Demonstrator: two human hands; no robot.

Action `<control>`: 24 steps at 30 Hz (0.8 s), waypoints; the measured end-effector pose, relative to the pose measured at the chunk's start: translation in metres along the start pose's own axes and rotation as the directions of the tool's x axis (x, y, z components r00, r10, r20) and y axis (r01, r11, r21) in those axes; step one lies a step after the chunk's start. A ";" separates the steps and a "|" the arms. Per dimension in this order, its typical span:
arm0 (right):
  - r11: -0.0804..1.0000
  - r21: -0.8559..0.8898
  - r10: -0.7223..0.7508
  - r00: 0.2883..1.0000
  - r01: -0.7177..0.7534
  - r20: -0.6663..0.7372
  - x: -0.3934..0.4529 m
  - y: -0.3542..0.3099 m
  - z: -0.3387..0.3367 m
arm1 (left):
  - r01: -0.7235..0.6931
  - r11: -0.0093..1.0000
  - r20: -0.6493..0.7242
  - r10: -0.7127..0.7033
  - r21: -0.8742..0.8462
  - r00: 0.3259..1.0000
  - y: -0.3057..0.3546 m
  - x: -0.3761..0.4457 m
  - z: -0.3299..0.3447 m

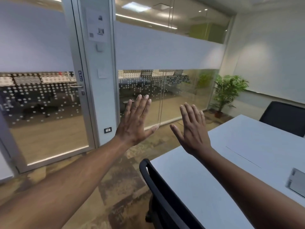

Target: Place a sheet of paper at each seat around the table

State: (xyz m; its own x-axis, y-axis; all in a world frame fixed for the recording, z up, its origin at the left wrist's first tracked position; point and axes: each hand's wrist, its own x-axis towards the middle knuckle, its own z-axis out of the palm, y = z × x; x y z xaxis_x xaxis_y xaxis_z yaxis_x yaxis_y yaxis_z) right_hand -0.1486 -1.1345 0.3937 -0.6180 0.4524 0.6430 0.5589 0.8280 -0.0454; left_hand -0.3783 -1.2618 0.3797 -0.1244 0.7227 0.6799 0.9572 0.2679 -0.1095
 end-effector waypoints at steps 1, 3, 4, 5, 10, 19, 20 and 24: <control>1.000 -0.011 -0.013 1.000 0.013 0.004 -0.001 0.001 0.001 | -0.005 1.000 -0.005 0.005 0.006 1.000 0.001 -0.001 0.001; 0.999 -0.046 0.004 1.000 -0.003 0.021 0.024 0.002 0.028 | -0.020 1.000 0.025 0.020 0.001 0.999 -0.025 0.018 0.030; 0.998 -0.058 -0.009 1.000 0.011 0.022 0.024 0.004 0.029 | -0.018 1.000 0.020 0.018 -0.009 1.000 -0.023 0.018 0.031; 0.998 -0.065 -0.007 1.000 0.009 0.024 0.037 0.006 0.043 | -0.011 1.000 0.028 0.011 -0.014 1.000 -0.033 0.029 0.047; 0.994 -0.106 0.028 0.999 -0.025 0.032 0.086 0.025 0.101 | 0.002 1.000 0.030 -0.001 -0.029 1.000 -0.065 0.057 0.103; 0.982 -0.141 0.128 0.991 -0.122 0.034 0.187 0.064 0.199 | -0.033 0.999 0.079 0.033 0.001 0.996 -0.145 0.140 0.198; 0.981 -0.140 0.138 0.990 -0.132 0.034 0.198 0.067 0.207 | -0.042 0.999 0.082 0.041 0.000 0.996 -0.152 0.151 0.204; 0.972 -0.160 0.180 0.983 -0.174 0.023 0.233 0.068 0.242 | -0.098 0.995 0.074 0.098 -0.016 0.992 -0.179 0.191 0.236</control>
State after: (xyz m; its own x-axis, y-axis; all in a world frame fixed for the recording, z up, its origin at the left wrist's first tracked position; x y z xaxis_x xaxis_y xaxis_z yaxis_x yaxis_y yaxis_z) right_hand -0.3880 -0.8924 0.3553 -0.5199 0.6013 0.6068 0.7391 0.6728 -0.0334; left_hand -0.6356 -1.0211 0.3579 -0.0485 0.7907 0.6103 0.9687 0.1861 -0.1641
